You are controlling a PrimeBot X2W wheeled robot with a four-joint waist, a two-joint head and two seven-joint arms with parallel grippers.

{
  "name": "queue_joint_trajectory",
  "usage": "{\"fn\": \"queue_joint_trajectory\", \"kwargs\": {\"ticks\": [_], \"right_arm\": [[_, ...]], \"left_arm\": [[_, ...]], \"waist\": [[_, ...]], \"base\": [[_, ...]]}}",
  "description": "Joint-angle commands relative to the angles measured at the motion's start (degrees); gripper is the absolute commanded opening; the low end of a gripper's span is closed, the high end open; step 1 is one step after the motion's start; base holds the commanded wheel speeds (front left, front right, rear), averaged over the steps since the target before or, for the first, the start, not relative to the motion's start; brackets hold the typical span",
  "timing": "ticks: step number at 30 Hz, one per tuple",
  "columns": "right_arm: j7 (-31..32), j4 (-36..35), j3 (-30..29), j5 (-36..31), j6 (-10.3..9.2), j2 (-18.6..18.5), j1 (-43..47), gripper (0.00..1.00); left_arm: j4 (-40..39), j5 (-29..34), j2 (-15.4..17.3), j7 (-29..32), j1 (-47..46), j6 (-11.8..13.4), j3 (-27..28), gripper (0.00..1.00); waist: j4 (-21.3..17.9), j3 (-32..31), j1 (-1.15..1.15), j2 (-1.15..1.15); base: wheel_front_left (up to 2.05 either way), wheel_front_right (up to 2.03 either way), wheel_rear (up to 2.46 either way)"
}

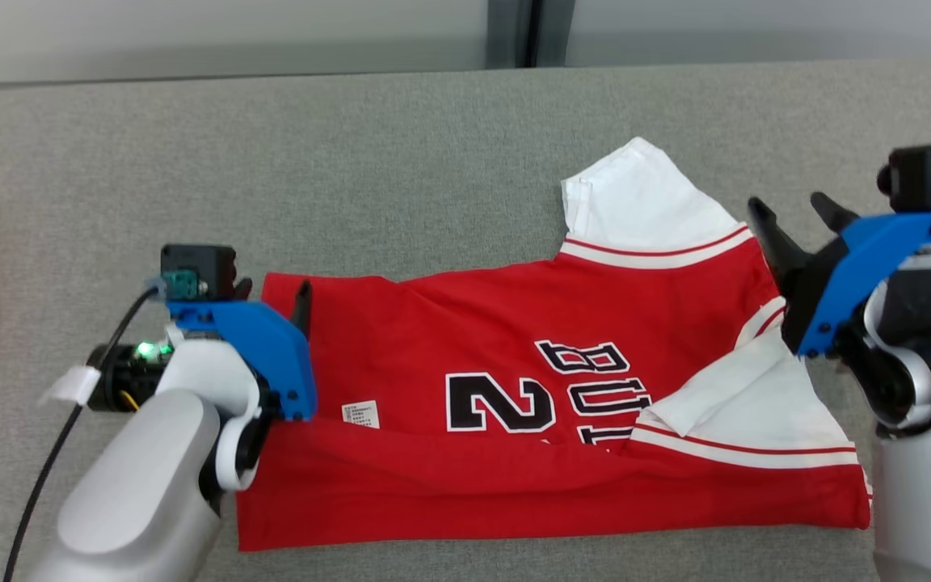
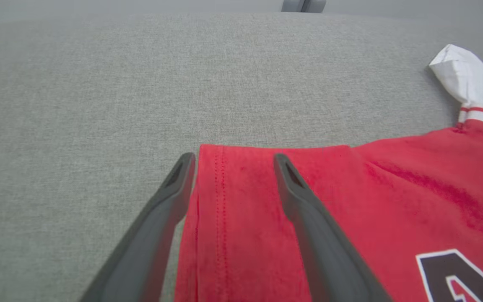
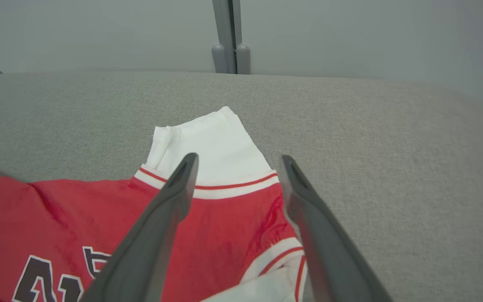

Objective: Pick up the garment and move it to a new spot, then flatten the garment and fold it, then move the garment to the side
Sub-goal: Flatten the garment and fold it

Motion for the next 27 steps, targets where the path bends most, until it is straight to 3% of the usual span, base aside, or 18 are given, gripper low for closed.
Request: {"fn": "queue_joint_trajectory", "kwargs": {"ticks": [1, 15, 16, 17, 18, 19, 20, 27], "right_arm": [[-0.21, 1.5, 0.71, 0.25, 0.02, -0.65, -2.37, 1.0], [-1.94, 12.12, 1.71, 1.24, 0.03, -3.82, -12.97, 1.0], [-1.86, 13.2, 1.71, 1.4, 0.03, -3.92, -13.86, 1.0], [-1.91, 14.31, 1.69, 1.55, 0.03, -4.12, -14.91, 1.0], [-1.53, 15.37, 1.5, 1.65, 0.03, -4.4, -15.88, 1.0], [-1.17, 16.58, 1.55, 1.51, 0.02, -4.72, -16.8, 1.0], [-0.74, 17.59, 1.58, 1.27, 0.03, -5.19, -17.87, 1.0], [0.95, 24.82, 3.72, -2.62, 0.03, -8.61, -25.42, 1.0]], "left_arm": [[2.23, 0.64, -0.23, -0.25, -2.5, -0.45, -0.28, 1.0], [13.74, 0.9, -2.05, 1.75, -8.83, -2.12, -1.75, 1.0], [13.98, 0.66, -2.25, 1.99, -8.82, -2.48, -1.85, 0.94], [14.25, 0.18, -2.44, 2.56, -8.75, -2.99, -2.01, 0.63], [14.26, -0.38, -2.84, 3.05, -8.6, -3.63, -2.19, 0.47], [14.23, -0.76, -3.16, 3.35, -8.51, -4.12, -2.34, 0.13], [14.3, -1.13, -3.46, 4.42, -8.26, -4.71, -2.89, 0.0], [11.39, -1.34, -4.52, 6.12, -8.54, -6.93, -5.04, 0.0]], "waist": [[0.05, 1.19, -0.01, -0.01], [0.05, 7.1, -0.01, -0.01], [0.22, 7.44, -0.01, -0.01], [0.41, 7.81, -0.01, -0.01], [0.7, 8.28, -0.01, -0.01], [0.96, 8.63, -0.01, -0.01], [1.31, 9.07, -0.01, -0.01], [4.26, 11.72, -0.01, -0.01]], "base": [[0.0, 0.0, 0.0], [0.0, 0.0, 0.0], [0.0, 0.0, 0.0], [0.0, 0.0, 0.0], [0.0, 0.0, 0.0], [0.0, 0.0, 0.0], [0.0, 0.0, 0.0], [0.0, 0.0, 0.0]]}}
